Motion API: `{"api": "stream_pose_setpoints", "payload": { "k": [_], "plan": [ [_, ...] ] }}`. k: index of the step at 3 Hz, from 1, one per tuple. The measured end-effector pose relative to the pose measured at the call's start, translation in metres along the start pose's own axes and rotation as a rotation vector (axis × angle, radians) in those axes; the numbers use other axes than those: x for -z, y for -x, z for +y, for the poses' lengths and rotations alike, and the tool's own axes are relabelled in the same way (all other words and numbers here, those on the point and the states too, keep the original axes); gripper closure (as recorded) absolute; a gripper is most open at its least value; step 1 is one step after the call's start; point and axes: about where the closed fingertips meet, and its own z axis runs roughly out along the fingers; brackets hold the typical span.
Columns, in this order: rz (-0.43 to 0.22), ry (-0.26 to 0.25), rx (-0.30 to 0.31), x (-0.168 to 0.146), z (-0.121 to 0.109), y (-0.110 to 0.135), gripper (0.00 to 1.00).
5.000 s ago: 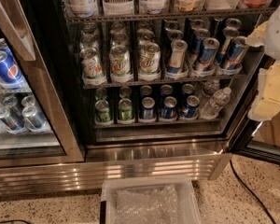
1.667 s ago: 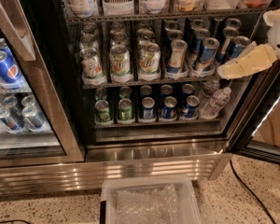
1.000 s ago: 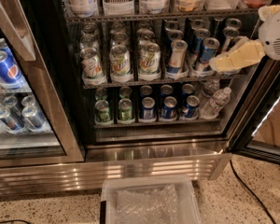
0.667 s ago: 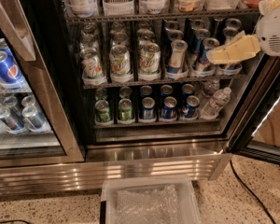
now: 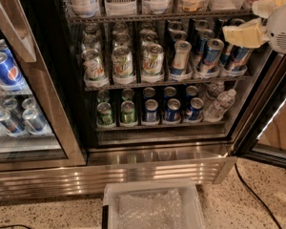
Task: Pick coke can from top shelf of fridge
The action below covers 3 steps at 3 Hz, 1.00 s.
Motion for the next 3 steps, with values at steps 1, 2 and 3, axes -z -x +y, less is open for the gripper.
{"api": "stream_pose_setpoints", "payload": {
  "k": [1,2,3],
  "plan": [
    [-0.033,-0.021,-0.008,-0.0065,-0.0075,0.0036,0.45],
    [-0.033,-0.021,-0.008,-0.0066,-0.0074,0.0036,0.26],
    [-0.033,-0.021,-0.008,-0.0067,-0.0075,0.0037,0.27]
  ]
}}
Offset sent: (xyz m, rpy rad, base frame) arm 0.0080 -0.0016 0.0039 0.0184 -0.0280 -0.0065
